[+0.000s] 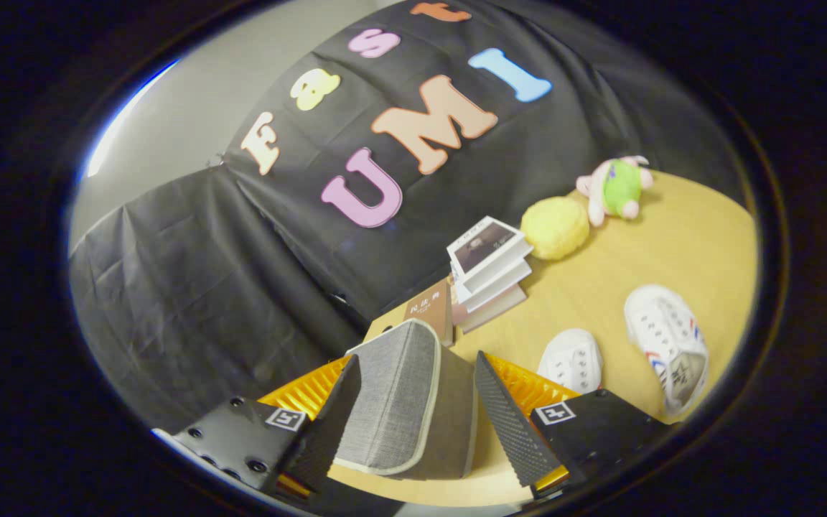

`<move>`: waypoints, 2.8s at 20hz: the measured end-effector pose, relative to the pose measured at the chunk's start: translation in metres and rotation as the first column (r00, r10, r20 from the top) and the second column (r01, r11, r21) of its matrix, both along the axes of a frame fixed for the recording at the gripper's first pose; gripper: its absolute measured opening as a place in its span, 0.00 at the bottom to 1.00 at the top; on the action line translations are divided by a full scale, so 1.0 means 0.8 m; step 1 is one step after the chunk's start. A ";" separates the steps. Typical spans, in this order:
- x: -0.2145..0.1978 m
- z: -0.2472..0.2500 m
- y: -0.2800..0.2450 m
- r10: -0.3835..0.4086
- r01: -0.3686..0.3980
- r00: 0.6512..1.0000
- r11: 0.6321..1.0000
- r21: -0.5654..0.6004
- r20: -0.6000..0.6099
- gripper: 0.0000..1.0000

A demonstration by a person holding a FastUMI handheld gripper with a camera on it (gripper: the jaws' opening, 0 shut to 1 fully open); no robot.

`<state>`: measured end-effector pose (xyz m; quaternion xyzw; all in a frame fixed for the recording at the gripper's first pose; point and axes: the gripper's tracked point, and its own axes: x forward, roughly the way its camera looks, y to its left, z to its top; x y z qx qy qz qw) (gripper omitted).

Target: Open the storage box then place both shoes into the box .Put the left shoe in first, then the right shoe, with the right side of both shoes facing outward in a uniform manner.

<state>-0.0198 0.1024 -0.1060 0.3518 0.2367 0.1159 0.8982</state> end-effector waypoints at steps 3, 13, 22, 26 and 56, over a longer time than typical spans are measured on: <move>-0.011 -0.022 0.019 0.029 -0.024 0.997 0.997 0.079 -0.064 0.99; -0.052 -0.093 0.099 0.216 -0.054 0.927 0.887 0.458 -0.308 0.98; -0.066 -0.097 0.108 0.303 -0.095 0.890 0.855 0.511 -0.341 0.56; -0.059 -0.078 0.102 0.305 -0.116 0.903 0.851 0.512 -0.302 0.31; -0.026 0.151 0.351 0.616 -0.575 0.788 0.731 0.368 0.009 0.10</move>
